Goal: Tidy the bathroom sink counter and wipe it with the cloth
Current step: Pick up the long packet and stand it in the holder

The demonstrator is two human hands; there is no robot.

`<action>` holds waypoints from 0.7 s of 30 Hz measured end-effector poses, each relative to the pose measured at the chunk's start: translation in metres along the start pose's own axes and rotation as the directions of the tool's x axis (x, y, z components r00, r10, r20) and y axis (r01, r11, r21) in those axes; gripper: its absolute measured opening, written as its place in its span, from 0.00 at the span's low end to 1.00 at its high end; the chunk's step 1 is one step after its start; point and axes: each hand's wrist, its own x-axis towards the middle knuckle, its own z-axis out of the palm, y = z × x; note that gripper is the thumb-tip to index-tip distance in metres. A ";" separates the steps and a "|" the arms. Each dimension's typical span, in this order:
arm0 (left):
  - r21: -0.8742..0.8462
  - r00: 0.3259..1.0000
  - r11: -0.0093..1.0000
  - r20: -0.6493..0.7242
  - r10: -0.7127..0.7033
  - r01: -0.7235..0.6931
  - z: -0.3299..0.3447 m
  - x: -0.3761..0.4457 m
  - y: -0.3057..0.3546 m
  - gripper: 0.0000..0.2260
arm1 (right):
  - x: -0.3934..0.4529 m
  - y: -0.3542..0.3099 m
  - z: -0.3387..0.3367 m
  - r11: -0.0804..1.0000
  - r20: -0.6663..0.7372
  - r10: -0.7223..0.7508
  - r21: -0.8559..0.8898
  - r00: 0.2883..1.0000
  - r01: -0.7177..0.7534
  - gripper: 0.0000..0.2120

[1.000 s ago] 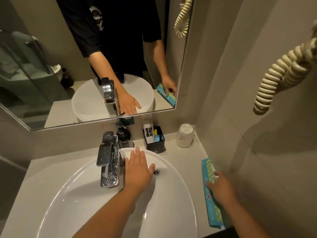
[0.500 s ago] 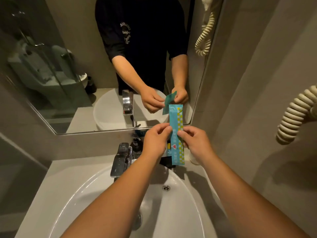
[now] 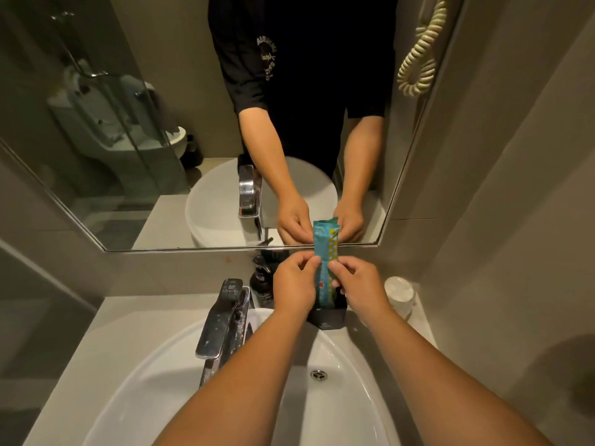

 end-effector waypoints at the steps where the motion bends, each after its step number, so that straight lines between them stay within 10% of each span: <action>1: 0.023 1.000 1.000 -0.003 -0.016 0.016 0.003 -0.001 -0.006 0.04 | 0.001 0.008 -0.001 0.999 0.007 0.017 -0.031 1.000 -0.016 0.06; 9: 0.160 0.997 0.985 0.024 -0.073 0.068 0.012 -0.009 -0.031 0.06 | 0.005 0.043 -0.009 0.923 0.019 0.001 -0.384 1.000 0.006 0.07; 21: 0.236 1.000 0.972 -0.016 -0.003 0.007 0.011 -0.011 -0.034 0.09 | 0.001 0.034 -0.015 0.929 -0.005 0.024 -0.370 1.000 -0.024 0.10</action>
